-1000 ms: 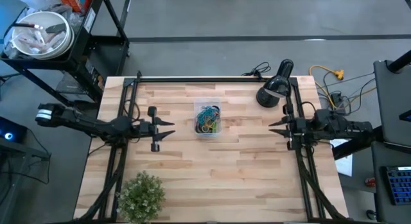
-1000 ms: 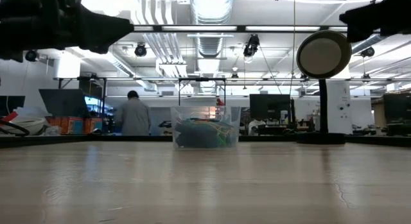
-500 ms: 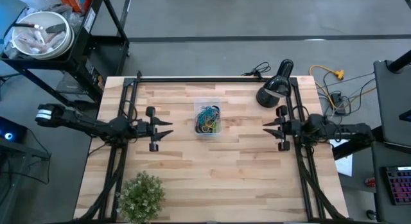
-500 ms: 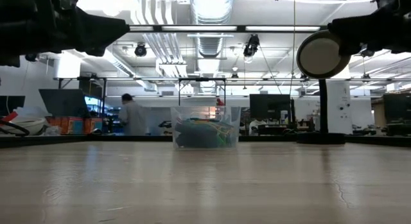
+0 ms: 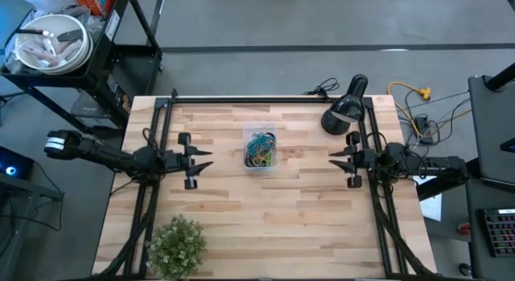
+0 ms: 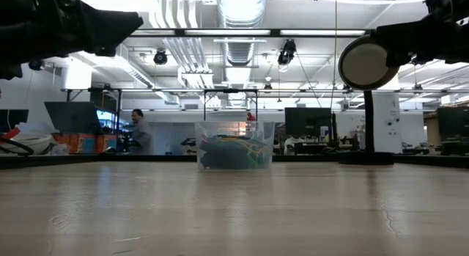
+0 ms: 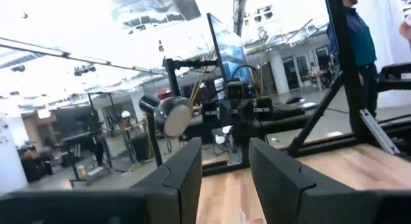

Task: Pick and place rubber bands into bin
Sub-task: Return to Home Position

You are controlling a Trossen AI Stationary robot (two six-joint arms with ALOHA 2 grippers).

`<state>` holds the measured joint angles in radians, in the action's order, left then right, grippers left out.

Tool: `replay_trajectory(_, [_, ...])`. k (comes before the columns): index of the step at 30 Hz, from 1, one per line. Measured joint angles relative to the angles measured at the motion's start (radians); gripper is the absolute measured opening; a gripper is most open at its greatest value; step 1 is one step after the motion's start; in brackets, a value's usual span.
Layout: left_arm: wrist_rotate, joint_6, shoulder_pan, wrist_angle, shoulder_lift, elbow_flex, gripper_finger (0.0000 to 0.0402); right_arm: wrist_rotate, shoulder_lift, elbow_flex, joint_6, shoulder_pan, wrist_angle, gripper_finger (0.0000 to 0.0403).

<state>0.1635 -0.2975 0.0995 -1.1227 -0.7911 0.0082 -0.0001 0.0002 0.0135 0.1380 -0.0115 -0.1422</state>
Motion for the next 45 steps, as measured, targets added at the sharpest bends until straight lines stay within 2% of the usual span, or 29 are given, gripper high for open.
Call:
replay_trajectory(16, [0.025,-0.012,0.009,0.179,0.163,-0.001,0.0115,-0.005,0.000,0.000,-0.003,-0.002,0.008,0.0071])
replay_trajectory(30, [0.024,-0.029,0.027,0.537,0.494,-0.002,0.0115,-0.007,0.000,0.001,-0.015,-0.002,0.007,0.0074])
replay_trajectory(40, [-0.003,0.027,0.027,0.833,0.755,-0.002,0.0115,-0.007,0.000,0.001,-0.011,-0.002,0.000,0.0072])
replay_trajectory(45, [-0.023,0.038,0.028,0.871,0.754,0.000,0.0115,-0.006,0.002,0.001,-0.004,-0.002,-0.008,0.0078])
